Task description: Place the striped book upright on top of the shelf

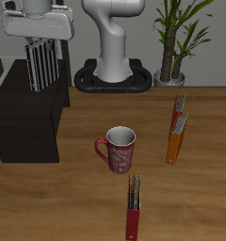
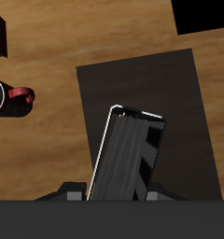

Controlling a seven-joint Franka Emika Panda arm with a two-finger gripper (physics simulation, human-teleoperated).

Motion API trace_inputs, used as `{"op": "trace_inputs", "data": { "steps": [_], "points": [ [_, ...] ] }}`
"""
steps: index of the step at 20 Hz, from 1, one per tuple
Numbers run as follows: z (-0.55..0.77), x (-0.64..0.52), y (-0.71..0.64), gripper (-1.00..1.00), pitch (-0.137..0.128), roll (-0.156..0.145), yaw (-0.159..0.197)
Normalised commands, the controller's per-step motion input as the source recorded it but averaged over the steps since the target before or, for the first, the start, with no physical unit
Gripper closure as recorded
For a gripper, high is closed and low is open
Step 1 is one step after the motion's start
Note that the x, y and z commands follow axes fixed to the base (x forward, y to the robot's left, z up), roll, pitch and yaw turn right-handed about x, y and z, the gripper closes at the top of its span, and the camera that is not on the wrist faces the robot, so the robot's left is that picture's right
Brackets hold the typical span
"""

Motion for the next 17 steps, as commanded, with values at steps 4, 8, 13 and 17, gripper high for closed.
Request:
{"op": "trace_inputs", "data": {
  "steps": [4,8,13,17],
  "points": [
    [-0.28,0.07,-0.1,1.0,0.023,-0.036,-0.037],
    [-0.17,-0.03,-0.1,1.0,0.011,-0.036,-0.036],
    [-0.22,-0.02,-0.15,1.0,0.023,-0.097,-0.022],
    [-0.25,0.0,-0.04,-1.0,0.021,-0.067,0.017]
  ]
}}
